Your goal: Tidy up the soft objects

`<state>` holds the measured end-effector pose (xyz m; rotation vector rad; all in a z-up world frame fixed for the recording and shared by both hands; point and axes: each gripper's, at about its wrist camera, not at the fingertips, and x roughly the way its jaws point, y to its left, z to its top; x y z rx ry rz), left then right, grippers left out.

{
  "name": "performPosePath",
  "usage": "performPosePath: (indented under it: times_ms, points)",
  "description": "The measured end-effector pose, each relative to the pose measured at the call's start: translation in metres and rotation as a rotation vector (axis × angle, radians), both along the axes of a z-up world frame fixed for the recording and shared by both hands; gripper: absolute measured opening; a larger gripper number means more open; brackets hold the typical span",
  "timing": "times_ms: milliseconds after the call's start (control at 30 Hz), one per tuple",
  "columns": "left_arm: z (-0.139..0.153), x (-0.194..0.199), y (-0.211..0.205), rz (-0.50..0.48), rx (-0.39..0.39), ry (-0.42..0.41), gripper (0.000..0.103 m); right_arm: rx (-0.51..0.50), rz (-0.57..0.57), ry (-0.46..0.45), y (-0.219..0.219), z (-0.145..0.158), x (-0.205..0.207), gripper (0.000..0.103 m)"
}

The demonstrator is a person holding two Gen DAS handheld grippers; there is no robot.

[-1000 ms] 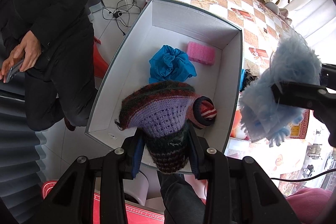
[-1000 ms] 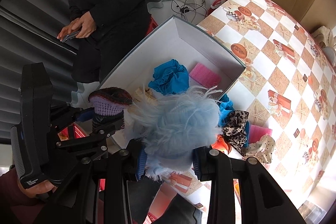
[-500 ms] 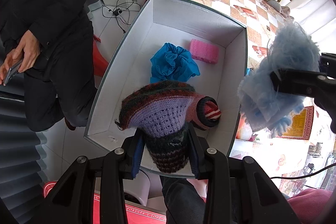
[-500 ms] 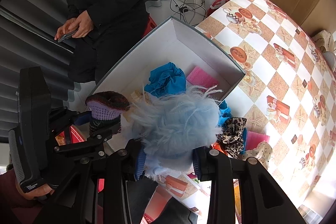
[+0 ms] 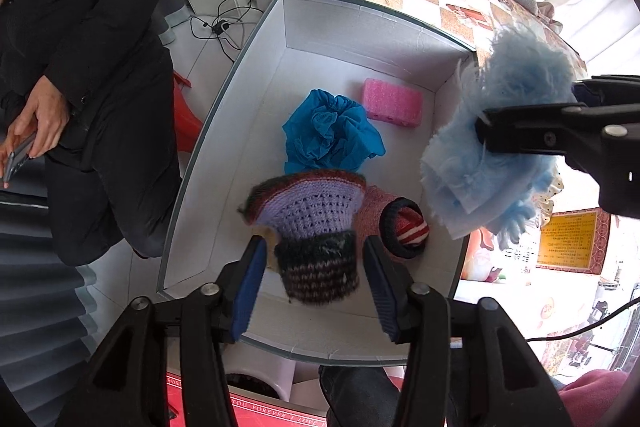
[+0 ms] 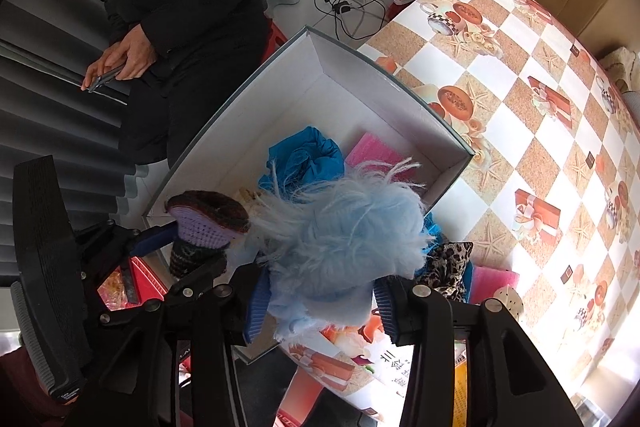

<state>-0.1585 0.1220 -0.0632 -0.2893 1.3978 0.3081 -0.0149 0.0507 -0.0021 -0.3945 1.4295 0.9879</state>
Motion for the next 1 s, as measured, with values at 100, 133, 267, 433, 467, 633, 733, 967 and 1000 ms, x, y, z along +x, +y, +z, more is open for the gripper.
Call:
performPosePath:
  times_ms: [100,133,267,433,467,633,733,967,1000]
  points:
    - [0.003,0.001,-0.002,0.001,0.041,-0.008,0.080,-0.002,-0.018,-0.007,-0.003,0.000,0.003,0.076]
    - [0.004,0.002,-0.001,0.004,0.033,-0.015,0.080,0.003,-0.026,-0.008,-0.005,0.001,0.005,0.076]
    - [0.005,0.006,-0.002,-0.004,-0.008,-0.034,0.093,-0.008,-0.067,0.009,-0.017,0.002,0.016,0.103]
    - [0.015,0.026,-0.009,-0.043,-0.118,-0.053,0.096,0.009,-0.148,0.040,-0.064,0.018,0.044,0.103]
    - [0.022,0.032,-0.014,-0.062,-0.127,-0.075,0.096,0.000,-0.169,0.042,-0.078,0.022,0.053,0.103]
    - [0.048,0.072,-0.052,-0.185,-0.111,-0.119,0.096,-0.087,-0.254,0.078,-0.152,0.021,0.098,0.103]
    - [0.044,0.095,-0.081,-0.266,-0.074,-0.068,0.096,-0.225,-0.252,0.107,-0.180,-0.011,0.119,0.103]
    - [0.013,0.108,-0.130,-0.341,-0.075,0.075,0.096,-0.292,-0.146,0.278,-0.180,-0.115,0.133,0.103]
    - [0.008,0.108,-0.134,-0.341,-0.068,0.098,0.096,-0.293,-0.121,0.298,-0.172,-0.129,0.133,0.103]
